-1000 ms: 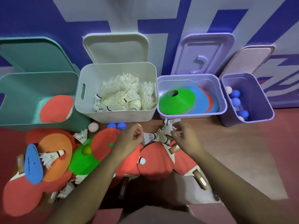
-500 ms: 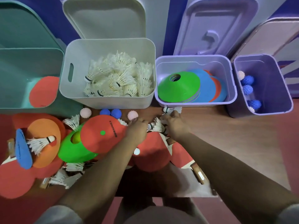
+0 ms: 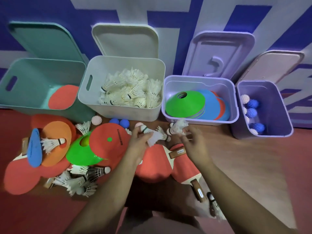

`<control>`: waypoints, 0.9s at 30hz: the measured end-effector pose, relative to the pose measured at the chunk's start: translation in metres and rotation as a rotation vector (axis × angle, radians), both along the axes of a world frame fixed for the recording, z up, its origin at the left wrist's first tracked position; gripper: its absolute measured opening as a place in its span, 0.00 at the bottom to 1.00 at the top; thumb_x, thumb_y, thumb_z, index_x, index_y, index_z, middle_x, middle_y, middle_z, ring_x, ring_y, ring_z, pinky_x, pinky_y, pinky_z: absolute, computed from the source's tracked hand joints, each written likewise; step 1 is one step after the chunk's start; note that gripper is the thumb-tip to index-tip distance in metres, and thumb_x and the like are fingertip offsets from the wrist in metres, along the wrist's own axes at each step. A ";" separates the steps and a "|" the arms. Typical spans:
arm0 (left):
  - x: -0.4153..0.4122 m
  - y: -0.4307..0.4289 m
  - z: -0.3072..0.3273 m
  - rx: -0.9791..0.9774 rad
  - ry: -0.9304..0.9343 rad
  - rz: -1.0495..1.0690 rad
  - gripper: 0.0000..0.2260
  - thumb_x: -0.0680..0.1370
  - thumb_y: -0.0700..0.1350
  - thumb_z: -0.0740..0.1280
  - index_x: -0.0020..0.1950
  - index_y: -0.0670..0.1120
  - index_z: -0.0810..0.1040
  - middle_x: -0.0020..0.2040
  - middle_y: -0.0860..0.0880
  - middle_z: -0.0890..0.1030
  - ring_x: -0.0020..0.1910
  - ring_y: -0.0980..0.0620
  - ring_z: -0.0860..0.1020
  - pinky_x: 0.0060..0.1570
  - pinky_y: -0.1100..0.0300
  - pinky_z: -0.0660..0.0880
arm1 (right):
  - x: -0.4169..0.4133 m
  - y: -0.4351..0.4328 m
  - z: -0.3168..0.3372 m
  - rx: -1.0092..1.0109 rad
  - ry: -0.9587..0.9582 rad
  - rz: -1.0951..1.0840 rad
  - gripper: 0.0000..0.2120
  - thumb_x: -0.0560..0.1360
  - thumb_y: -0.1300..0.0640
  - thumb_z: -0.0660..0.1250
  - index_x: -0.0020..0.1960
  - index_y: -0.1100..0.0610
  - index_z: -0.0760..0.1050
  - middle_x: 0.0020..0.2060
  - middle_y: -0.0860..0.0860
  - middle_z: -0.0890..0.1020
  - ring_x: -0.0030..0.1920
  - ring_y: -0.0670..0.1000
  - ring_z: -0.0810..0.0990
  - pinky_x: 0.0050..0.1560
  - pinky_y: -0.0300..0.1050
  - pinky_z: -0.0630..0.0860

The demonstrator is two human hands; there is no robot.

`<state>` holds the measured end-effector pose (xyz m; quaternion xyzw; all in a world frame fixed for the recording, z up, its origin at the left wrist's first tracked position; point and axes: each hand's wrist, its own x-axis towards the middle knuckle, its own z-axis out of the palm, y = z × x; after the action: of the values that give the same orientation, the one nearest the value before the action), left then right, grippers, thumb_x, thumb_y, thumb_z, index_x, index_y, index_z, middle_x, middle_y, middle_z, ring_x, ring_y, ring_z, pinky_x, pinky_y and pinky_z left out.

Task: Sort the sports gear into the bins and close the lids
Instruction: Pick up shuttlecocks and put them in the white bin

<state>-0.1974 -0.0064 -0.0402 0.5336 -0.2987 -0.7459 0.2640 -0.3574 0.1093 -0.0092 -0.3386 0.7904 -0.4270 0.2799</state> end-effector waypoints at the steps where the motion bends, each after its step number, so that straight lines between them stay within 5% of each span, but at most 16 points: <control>1: 0.000 0.007 0.001 0.045 0.060 0.027 0.13 0.77 0.33 0.67 0.57 0.49 0.73 0.47 0.43 0.81 0.46 0.46 0.80 0.44 0.55 0.79 | 0.005 0.003 0.008 -0.051 -0.138 -0.050 0.04 0.76 0.63 0.68 0.47 0.57 0.75 0.42 0.54 0.79 0.38 0.44 0.80 0.40 0.40 0.78; 3: 0.000 0.021 0.007 0.118 0.173 0.040 0.14 0.78 0.33 0.65 0.59 0.49 0.71 0.54 0.41 0.81 0.49 0.45 0.81 0.47 0.53 0.80 | 0.015 0.008 0.019 -0.133 -0.410 -0.108 0.02 0.78 0.65 0.66 0.49 0.64 0.73 0.36 0.59 0.81 0.31 0.50 0.81 0.30 0.39 0.78; 5: 0.002 0.031 0.013 0.135 0.239 0.048 0.10 0.79 0.34 0.64 0.56 0.46 0.71 0.57 0.39 0.81 0.52 0.43 0.81 0.53 0.50 0.79 | 0.021 0.012 0.017 -0.153 -0.501 -0.103 0.04 0.78 0.64 0.67 0.50 0.64 0.74 0.38 0.67 0.81 0.33 0.63 0.81 0.29 0.52 0.79; 8: 0.006 0.043 0.019 0.108 0.305 0.112 0.08 0.79 0.35 0.63 0.57 0.40 0.71 0.60 0.35 0.79 0.57 0.41 0.80 0.56 0.49 0.79 | 0.027 0.019 0.013 -0.148 -0.505 -0.033 0.03 0.76 0.65 0.68 0.47 0.58 0.78 0.35 0.58 0.84 0.34 0.55 0.82 0.35 0.65 0.78; 11: 0.013 0.052 0.024 0.046 0.285 0.023 0.14 0.76 0.38 0.67 0.61 0.38 0.71 0.63 0.32 0.76 0.62 0.37 0.77 0.58 0.48 0.78 | 0.036 0.024 0.017 -0.148 -0.425 0.105 0.10 0.74 0.65 0.71 0.41 0.50 0.81 0.32 0.46 0.82 0.33 0.45 0.77 0.38 0.52 0.76; 13: 0.023 0.058 0.026 -0.004 0.229 -0.109 0.18 0.74 0.39 0.69 0.63 0.36 0.72 0.65 0.33 0.75 0.63 0.39 0.76 0.61 0.48 0.76 | 0.041 0.026 0.023 -0.160 -0.405 0.194 0.11 0.75 0.67 0.70 0.40 0.52 0.81 0.28 0.43 0.79 0.29 0.40 0.72 0.34 0.41 0.71; 17: 0.045 0.057 0.035 -0.322 -0.099 -0.534 0.22 0.69 0.49 0.76 0.60 0.44 0.79 0.57 0.42 0.83 0.54 0.50 0.80 0.60 0.49 0.75 | 0.046 0.017 0.027 -0.161 -0.304 0.306 0.13 0.76 0.64 0.69 0.33 0.56 0.76 0.24 0.43 0.72 0.26 0.40 0.67 0.30 0.37 0.65; 19: 0.049 0.050 0.038 -0.386 -0.164 -0.575 0.24 0.66 0.54 0.76 0.59 0.46 0.80 0.55 0.46 0.84 0.55 0.50 0.81 0.60 0.50 0.74 | 0.050 0.010 0.032 -0.139 -0.278 0.380 0.08 0.76 0.61 0.70 0.39 0.56 0.80 0.29 0.43 0.76 0.30 0.40 0.71 0.32 0.35 0.67; 22: 0.059 0.034 0.035 -0.347 -0.106 -0.462 0.20 0.71 0.47 0.75 0.62 0.48 0.79 0.57 0.48 0.84 0.59 0.47 0.80 0.61 0.52 0.75 | 0.048 -0.006 0.040 -0.118 -0.344 0.256 0.04 0.78 0.56 0.68 0.48 0.49 0.80 0.37 0.41 0.83 0.36 0.40 0.78 0.32 0.32 0.73; 25: 0.069 0.015 0.025 -0.310 -0.120 -0.360 0.19 0.72 0.41 0.75 0.61 0.49 0.78 0.57 0.50 0.84 0.60 0.48 0.79 0.60 0.56 0.75 | 0.030 -0.021 0.013 0.040 -0.015 0.110 0.07 0.77 0.53 0.67 0.53 0.54 0.80 0.45 0.48 0.84 0.48 0.49 0.81 0.48 0.49 0.79; 27: 0.077 0.001 0.018 -0.326 -0.174 -0.391 0.20 0.70 0.41 0.76 0.60 0.50 0.77 0.56 0.51 0.84 0.59 0.51 0.80 0.60 0.57 0.74 | 0.022 -0.031 -0.012 0.227 0.171 0.201 0.17 0.76 0.53 0.68 0.63 0.58 0.75 0.54 0.58 0.80 0.59 0.57 0.76 0.57 0.49 0.73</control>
<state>-0.1209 -0.0057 -0.0220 0.4781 -0.5339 -0.6762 0.1707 -0.3358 0.0778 -0.0214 -0.4172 0.8167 -0.2745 0.2891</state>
